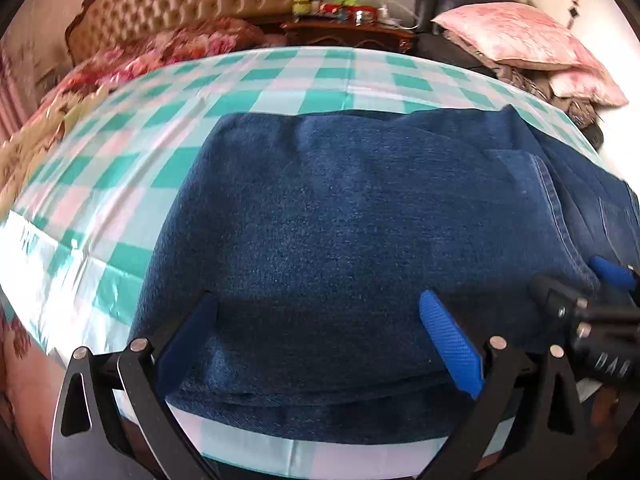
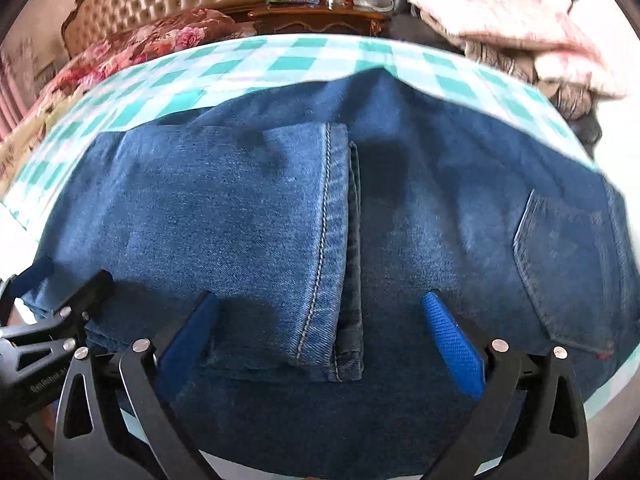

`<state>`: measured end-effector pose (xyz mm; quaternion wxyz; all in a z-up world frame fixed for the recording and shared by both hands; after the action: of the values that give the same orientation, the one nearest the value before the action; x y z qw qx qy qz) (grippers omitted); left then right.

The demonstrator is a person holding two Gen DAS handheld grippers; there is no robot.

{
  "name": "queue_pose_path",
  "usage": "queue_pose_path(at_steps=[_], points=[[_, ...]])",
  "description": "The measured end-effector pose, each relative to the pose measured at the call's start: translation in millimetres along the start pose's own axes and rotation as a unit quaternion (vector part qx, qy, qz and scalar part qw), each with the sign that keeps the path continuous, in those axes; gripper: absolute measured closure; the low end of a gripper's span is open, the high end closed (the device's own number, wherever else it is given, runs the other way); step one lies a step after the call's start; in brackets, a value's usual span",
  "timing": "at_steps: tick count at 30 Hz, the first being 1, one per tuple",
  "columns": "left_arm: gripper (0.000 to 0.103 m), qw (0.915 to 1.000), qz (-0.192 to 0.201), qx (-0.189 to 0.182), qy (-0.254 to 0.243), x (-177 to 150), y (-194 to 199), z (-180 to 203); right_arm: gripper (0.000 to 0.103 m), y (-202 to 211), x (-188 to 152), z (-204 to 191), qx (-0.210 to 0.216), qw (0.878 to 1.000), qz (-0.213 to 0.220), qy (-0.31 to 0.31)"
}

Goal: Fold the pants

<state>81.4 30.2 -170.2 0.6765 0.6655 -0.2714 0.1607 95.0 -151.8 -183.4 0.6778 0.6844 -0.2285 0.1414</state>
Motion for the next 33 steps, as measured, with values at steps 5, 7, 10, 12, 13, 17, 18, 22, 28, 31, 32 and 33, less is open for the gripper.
queue_pose_path(at_steps=[5, 7, 10, 12, 13, 17, 18, 22, 28, 31, 32, 33], points=[[0.009, 0.9978, 0.059, 0.023, -0.021, 14.1, 28.0, 1.9, 0.005, 1.2, -2.0, -1.2, -0.003, 1.000, 0.005, 0.001], [0.023, 0.9975, 0.062, 0.011, -0.031, 32.4, 29.7, 0.5, 0.005, 2.9, -3.6, -2.5, -0.005, 1.000, 0.005, 0.000], [0.048, 0.9968, 0.062, -0.019, -0.047, 63.9, 16.0, 2.1, 0.005, 2.9, -3.4, -2.8, -0.007, 1.000, 0.005, -0.004], [0.074, 0.9963, 0.040, -0.044, -0.063, 80.3, -3.9, 8.7, 0.005, 3.2, -3.4, -2.6, -0.008, 1.000, 0.003, -0.007], [0.077, 0.9958, 0.028, -0.058, -0.065, 89.4, -16.3, 12.9, 0.005, 3.6, -3.5, -3.0, -0.008, 1.000, 0.002, -0.009], [0.075, 0.9943, -0.021, -0.065, -0.081, 98.5, -59.2, 22.1, 0.005, 3.6, -2.7, -3.5, -0.011, 1.000, -0.005, -0.011], [0.075, 0.9946, -0.021, -0.066, -0.077, 99.0, -59.6, 21.7, 0.005, 4.0, -3.1, -3.2, -0.007, 1.000, -0.003, -0.007], [0.075, 0.9953, -0.011, -0.071, -0.065, 93.0, -59.5, 19.4, 0.005, 12.4, 5.9, -0.4, 0.026, 1.000, 0.002, -0.007], [0.075, 0.9953, -0.005, -0.080, -0.055, 91.3, -56.3, 15.6, 0.023, 30.9, 63.7, -18.1, 0.046, 0.996, 0.075, 0.033], [0.075, 0.9952, 0.023, -0.094, -0.009, 90.5, -32.8, -6.8, 0.070, 5.0, 87.0, -16.6, 0.031, 0.998, 0.050, 0.038], [0.074, 0.9950, 0.038, -0.092, 0.005, 85.2, -18.6, -19.2, 0.075, -2.8, 91.4, -13.1, 0.021, 0.998, 0.043, 0.034], [0.073, 0.9951, 0.043, -0.087, 0.015, 80.3, -10.8, -27.5, 0.083, -12.7, 95.4, -7.3, 0.014, 0.999, 0.033, 0.030]])
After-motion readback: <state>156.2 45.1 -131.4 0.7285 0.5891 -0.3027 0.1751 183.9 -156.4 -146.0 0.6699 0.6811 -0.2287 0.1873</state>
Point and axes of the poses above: each gripper's, at about its wrist camera, not at the fingertips, and y roughly against the way its jaws point, z to its right, x to its top, the point moved 3 cm from there along -y, roughly the way its jaws point, and after that the axes turned 4 degrees about -y, right-handed, at the moved point
